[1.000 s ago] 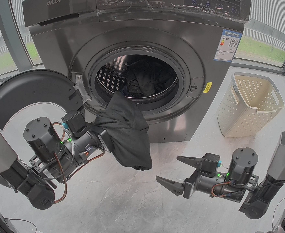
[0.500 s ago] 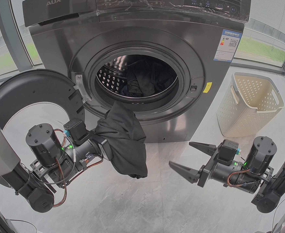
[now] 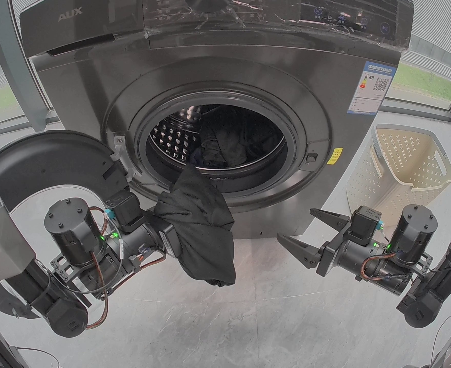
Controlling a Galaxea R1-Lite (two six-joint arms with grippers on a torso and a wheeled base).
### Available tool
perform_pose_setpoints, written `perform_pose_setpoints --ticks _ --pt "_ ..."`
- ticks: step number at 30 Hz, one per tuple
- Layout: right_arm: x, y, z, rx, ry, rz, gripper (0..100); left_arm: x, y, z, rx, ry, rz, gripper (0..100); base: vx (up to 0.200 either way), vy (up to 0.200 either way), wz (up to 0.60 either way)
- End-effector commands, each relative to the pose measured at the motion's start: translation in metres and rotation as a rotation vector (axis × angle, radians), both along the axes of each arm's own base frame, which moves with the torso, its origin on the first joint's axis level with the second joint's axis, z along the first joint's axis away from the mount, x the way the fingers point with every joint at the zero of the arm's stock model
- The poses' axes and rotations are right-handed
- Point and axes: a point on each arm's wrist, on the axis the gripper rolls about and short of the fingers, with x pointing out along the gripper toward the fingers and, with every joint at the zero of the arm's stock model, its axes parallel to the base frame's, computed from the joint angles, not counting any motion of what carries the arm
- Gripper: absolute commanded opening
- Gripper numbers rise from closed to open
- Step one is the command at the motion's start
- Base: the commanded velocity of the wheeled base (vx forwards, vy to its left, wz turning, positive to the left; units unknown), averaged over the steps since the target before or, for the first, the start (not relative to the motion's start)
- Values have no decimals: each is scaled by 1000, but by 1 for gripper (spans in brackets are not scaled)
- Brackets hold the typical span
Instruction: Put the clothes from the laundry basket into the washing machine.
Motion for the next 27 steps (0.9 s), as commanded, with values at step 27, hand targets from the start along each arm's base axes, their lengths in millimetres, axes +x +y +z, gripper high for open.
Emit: perform_pose_setpoints --ticks 27 --pt "-19 19 -6 -19 28 99 100 75 -76 -56 -58 41 1 0 59 0 0"
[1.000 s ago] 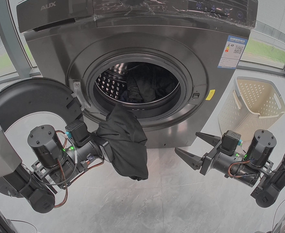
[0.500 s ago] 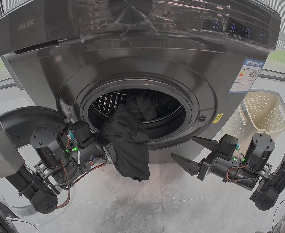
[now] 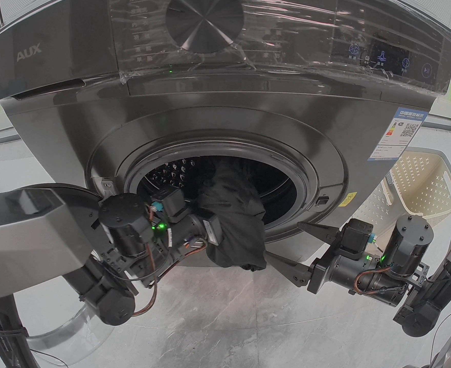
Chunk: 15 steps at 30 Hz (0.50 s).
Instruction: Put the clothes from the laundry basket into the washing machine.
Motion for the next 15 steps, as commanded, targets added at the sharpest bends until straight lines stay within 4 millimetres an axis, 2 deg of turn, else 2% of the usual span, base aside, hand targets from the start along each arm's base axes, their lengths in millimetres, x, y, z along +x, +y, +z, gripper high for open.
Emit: perform_pose_setpoints --ticks 1,4,5,7,12,15 --pt "-4 4 -2 -4 6 22 100 36 -23 -39 5 38 39 0 0 0 0" --pt "-4 4 -2 -6 7 24 100 69 -22 -45 -22 4 110 0 0 0 0" --pt "-4 4 -2 -6 7 24 100 69 -22 -45 -22 4 110 0 0 0 0" --pt "-4 4 -2 -8 7 24 100 94 -22 -47 -40 -20 145 0 0 0 0" --pt "-3 4 -5 -12 14 22 100 111 -26 -46 -52 -36 156 0 0 0 0" --pt "-3 5 -6 -15 19 24 100 127 -35 -46 -48 -29 157 0 0 0 0"
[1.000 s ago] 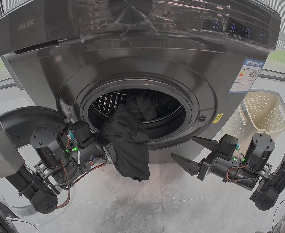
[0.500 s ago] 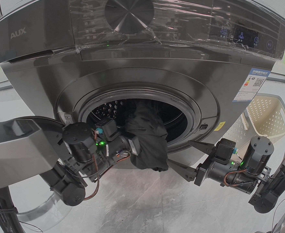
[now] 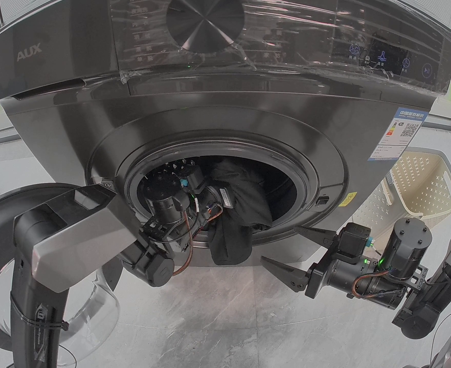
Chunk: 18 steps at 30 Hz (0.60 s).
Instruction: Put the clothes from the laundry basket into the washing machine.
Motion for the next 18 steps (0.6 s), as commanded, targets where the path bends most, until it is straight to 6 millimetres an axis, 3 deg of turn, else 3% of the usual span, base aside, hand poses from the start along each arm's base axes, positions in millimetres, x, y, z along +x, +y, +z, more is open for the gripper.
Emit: perform_pose_setpoints --ticks 1,6,11,12,18 --pt "1 1 -4 -10 12 3 100 35 -8 -23 17 34 29 0 0 0 0" --pt "2 3 -10 -21 29 8 100 53 -15 -5 -12 6 72 0 0 0 0" --pt "2 2 -10 -22 28 6 100 64 -7 9 -29 -6 116 0 0 0 0" --pt "2 2 -10 -22 28 6 100 64 -6 9 -31 -3 122 100 0 0 0" --pt "2 2 -10 -22 28 6 100 48 -5 7 21 93 110 100 0 0 0"
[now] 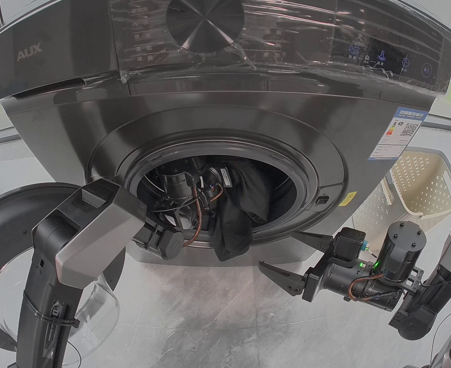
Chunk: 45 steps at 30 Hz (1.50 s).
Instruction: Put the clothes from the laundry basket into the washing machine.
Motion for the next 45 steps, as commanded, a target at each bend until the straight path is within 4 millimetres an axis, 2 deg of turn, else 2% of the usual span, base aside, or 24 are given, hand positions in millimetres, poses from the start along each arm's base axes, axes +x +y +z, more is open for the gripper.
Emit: perform_pose_setpoints --ticks 1,7,9,14,15,17,21,23,24,26,28,30,33,38,39,42,43,45 --pt "1 0 -1 -3 4 0 100 -14 1 1 41 80 -15 100 0 0 0" --pt "0 0 -1 -1 1 -1 100 -46 -13 -12 133 225 -138 100 0 0 0" --pt "0 0 -1 -1 1 -1 100 -48 -15 -13 138 231 -149 100 0 0 0" --pt "0 1 0 -1 -1 2 100 -53 -25 -32 181 295 -198 100 0 0 0" --pt "0 1 0 -1 -1 2 100 -51 -26 -36 184 300 -196 0 0 0 0" --pt "0 1 0 -1 -1 2 100 -49 -28 -39 184 299 -196 0 0 0 0" --pt "0 1 0 -1 -1 2 100 -18 -34 -31 108 208 -112 0 0 0 0" --pt "0 1 0 -1 -1 3 100 0 -24 -22 57 163 -20 0 0 0 0" --pt "0 1 -1 -1 1 3 100 1 -24 -21 54 159 -16 0 0 0 0" --pt "0 2 -1 -2 0 3 100 18 -15 -8 -3 100 51 0 0 0 0" --pt "0 2 -1 -1 1 5 100 27 -7 2 -28 67 86 0 0 0 0" --pt "0 1 -2 -3 4 5 100 31 -2 13 -54 37 118 0 0 0 0" --pt "0 2 -1 -2 2 5 100 35 5 18 -63 20 135 0 0 0 0" --pt "0 2 -1 -2 2 5 100 34 3 14 -58 23 126 0 0 0 0" --pt "0 2 -1 -2 2 5 100 33 2 12 -51 32 123 100 0 0 0" --pt "0 1 -1 -2 2 5 100 27 2 -1 -9 95 115 100 0 0 0" --pt "0 2 -1 -2 2 5 100 11 1 -4 35 157 83 100 0 0 0" --pt "0 2 -1 -2 2 5 100 -5 -3 -2 66 199 27 100 0 0 0"
